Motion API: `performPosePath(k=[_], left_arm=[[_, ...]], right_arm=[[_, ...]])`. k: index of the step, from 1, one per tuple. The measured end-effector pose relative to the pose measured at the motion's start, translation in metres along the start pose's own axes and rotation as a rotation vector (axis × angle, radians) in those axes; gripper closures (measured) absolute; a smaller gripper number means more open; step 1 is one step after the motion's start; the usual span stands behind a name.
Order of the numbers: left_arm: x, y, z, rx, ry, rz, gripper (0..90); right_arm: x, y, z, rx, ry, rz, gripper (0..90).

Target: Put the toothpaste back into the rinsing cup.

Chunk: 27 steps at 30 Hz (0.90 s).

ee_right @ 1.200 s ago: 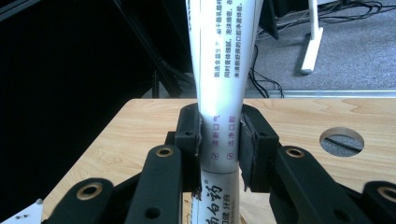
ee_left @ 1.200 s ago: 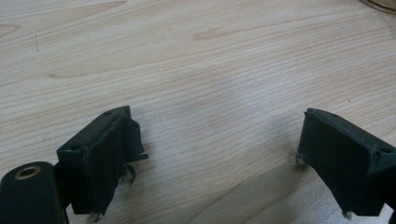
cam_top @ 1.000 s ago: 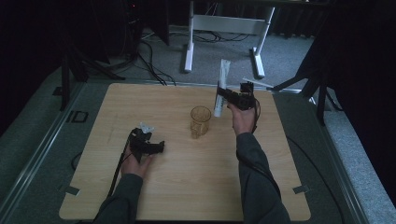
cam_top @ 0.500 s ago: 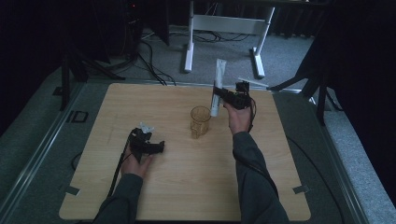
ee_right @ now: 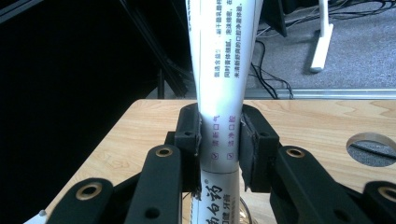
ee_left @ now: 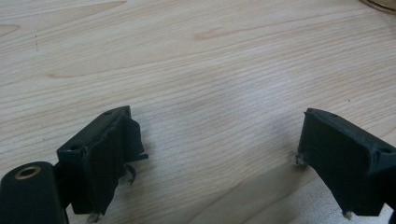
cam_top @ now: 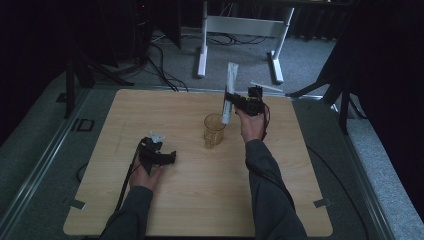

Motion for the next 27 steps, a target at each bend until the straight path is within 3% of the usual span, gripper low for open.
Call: performPosePath(k=[27], left_arm=[[0.0,0.0,0.0,0.0,0.001,-0.001,10.6]], right_arm=[[-0.005,-0.011,-0.019,-0.03,-0.008,-0.021,71.2]])
Point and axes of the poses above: each handheld gripper's, and its own axes: z roughly backward along the jaws, y roughly out of its top, x roughly to its right, the point moved 5 cm from there along -z, roughly forward along the jaws, and after that the axes turned 5 degrees about z, right-handed, at the moved point
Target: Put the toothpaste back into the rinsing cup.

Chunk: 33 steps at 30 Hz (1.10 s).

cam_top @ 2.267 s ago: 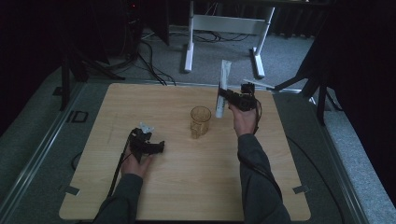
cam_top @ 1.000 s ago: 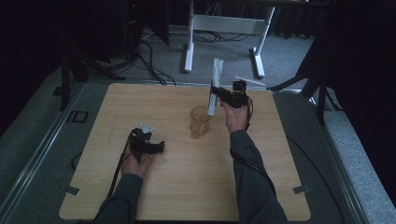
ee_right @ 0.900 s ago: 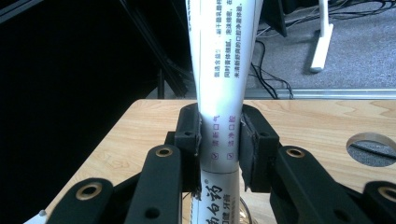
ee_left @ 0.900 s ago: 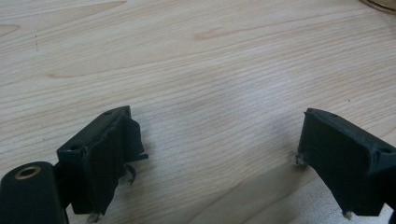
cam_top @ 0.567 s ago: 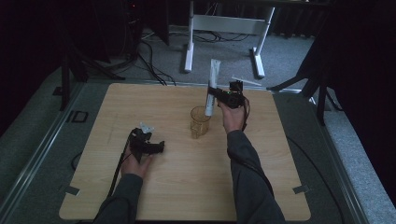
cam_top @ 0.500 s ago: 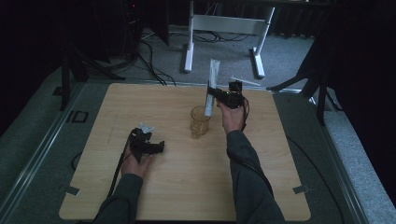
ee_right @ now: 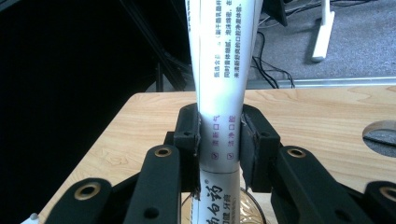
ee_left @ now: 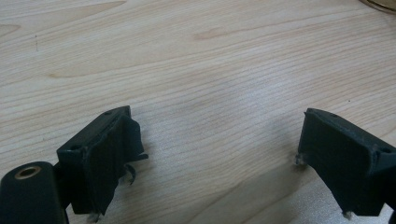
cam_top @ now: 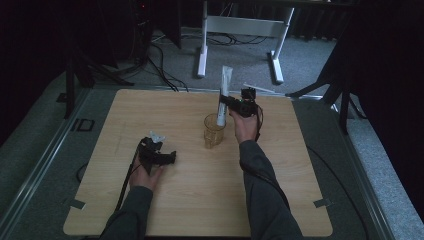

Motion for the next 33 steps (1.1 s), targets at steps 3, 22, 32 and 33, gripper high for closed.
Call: performPosePath(k=[3,22,32,33], left_arm=[[0.0,0.0,0.0,0.0,0.0,0.0,10.6],[0.0,0.0,0.0,-0.001,0.0,0.0,10.6],[0.0,0.0,0.0,-0.001,0.0,0.0,10.6],[0.0,0.0,0.0,-0.001,0.0,0.0,10.6]], right_arm=[[0.0,-0.001,-0.002,-0.003,-0.002,-0.001,71.1],[-0.003,-0.01,-0.01,-0.027,-0.017,0.016,70.6],[-0.005,-0.013,-0.013,-0.04,-0.034,0.042,70.4],[-0.006,-0.013,-0.014,-0.04,-0.037,0.045,70.4]])
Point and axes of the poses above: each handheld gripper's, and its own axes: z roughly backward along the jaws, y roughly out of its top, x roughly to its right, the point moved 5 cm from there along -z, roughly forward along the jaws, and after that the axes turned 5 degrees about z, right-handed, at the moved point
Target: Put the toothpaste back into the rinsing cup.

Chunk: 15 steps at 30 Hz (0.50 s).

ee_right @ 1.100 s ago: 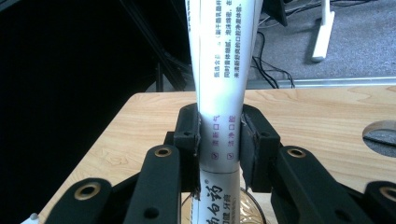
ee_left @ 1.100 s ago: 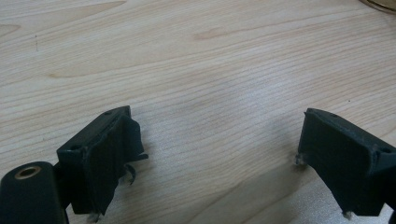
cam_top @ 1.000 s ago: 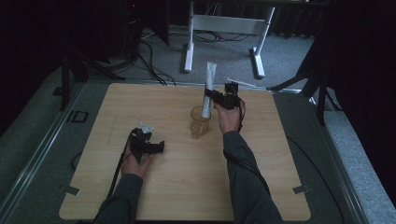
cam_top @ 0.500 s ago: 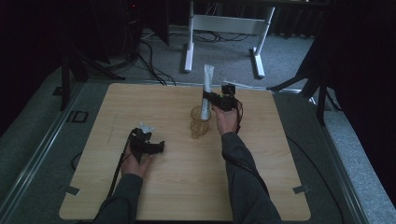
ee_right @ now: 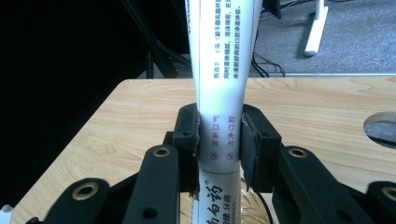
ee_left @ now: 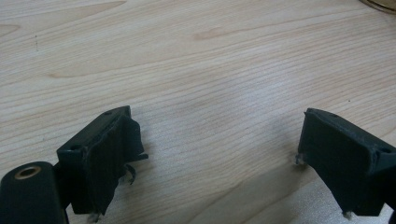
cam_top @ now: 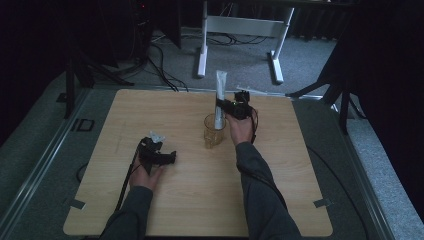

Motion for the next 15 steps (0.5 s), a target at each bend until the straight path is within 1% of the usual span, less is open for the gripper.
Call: performPosePath(k=[5,15], left_arm=[[0.0,0.0,0.0,0.001,0.0,0.001,10.6],[0.0,0.0,0.0,-0.001,0.0,-0.001,10.6]], right_arm=[[-0.002,-0.003,-0.001,-0.012,-0.015,0.037,70.3],[-0.002,-0.012,-0.005,-0.028,-0.026,0.05,70.2]])
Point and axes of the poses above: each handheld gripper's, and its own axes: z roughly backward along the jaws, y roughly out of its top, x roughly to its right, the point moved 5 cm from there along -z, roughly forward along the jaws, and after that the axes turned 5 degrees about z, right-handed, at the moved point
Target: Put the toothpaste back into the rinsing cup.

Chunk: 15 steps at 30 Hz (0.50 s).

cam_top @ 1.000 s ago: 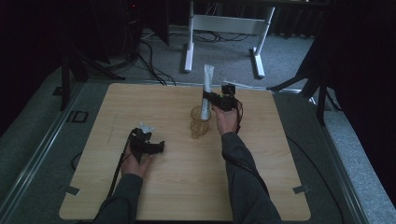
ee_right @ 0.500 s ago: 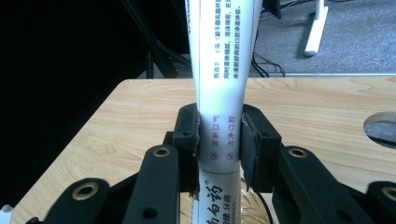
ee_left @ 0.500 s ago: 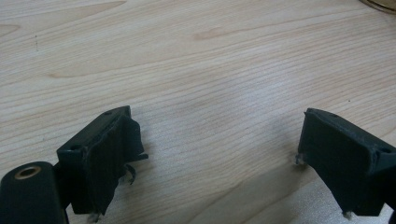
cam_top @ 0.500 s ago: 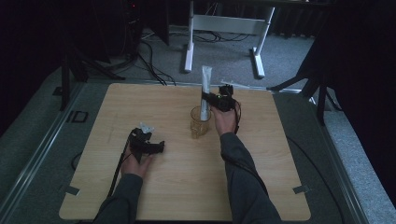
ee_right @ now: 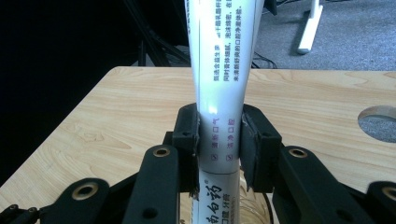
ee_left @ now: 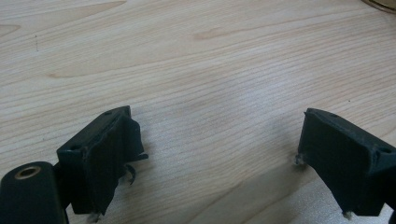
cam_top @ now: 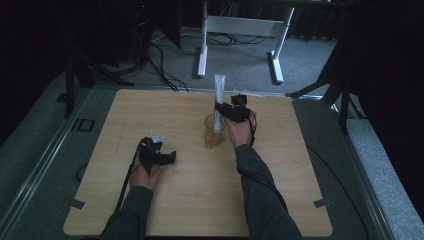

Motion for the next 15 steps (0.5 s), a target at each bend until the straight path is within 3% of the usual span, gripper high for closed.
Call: performPosePath(k=[15], left_arm=[[0.0,0.0,0.0,0.0,0.0,0.0,10.6]], right_arm=[[0.001,-0.017,-0.003,-0.045,-0.006,0.034,69.3]])
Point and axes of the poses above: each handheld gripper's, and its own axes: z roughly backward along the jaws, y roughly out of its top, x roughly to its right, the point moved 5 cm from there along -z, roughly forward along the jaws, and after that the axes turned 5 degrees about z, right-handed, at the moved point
